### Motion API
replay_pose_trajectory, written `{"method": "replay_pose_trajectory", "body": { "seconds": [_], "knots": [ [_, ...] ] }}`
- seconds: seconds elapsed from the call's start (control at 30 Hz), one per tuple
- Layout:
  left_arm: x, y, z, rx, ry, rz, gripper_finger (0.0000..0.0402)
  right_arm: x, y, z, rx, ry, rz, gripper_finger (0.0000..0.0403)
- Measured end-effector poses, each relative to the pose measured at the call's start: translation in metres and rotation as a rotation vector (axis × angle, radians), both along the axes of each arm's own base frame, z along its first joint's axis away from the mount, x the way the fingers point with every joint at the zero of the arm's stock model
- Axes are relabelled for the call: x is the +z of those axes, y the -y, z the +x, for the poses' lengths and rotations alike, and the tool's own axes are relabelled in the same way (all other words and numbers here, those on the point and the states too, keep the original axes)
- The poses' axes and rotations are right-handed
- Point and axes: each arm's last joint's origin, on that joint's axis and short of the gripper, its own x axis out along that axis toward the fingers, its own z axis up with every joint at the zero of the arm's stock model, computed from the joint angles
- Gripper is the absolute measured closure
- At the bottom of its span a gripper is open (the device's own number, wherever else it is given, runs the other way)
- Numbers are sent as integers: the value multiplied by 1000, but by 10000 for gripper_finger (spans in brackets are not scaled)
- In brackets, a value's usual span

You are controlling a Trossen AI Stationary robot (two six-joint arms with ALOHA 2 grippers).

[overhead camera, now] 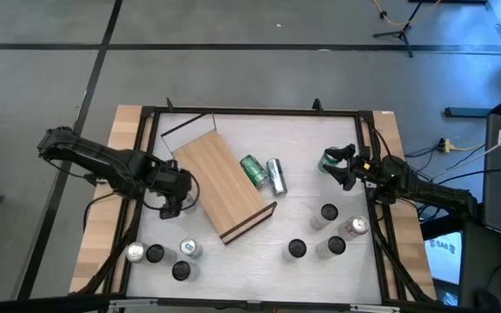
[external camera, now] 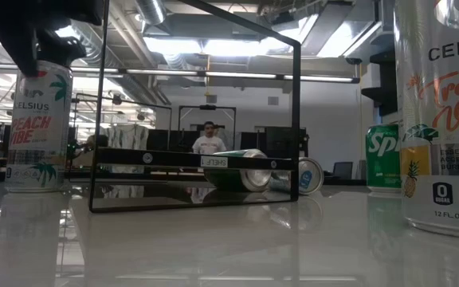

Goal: Place canned beverage on shelf
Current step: Put the white pink soda can on the shelf

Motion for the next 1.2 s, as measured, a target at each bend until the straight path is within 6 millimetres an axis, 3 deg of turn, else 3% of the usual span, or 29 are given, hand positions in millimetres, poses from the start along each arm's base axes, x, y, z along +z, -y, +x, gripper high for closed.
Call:
{"method": "replay_pose_trajectory", "body": {
  "seconds": [0.5,0.83,0.97,1.2],
  "knots": [
    [-9,2,9,1,-42,22,79,0,0,0,0,0,0,31],
    [-9,2,9,1,-44,10,164,0,0,0,1,-1,0,31],
    [-8,2,8,1,-44,8,167,0,0,0,0,-1,0,31],
    [21,1,9,1,-22,-5,167,0,0,0,1,-1,-1,31]
  ]
}}
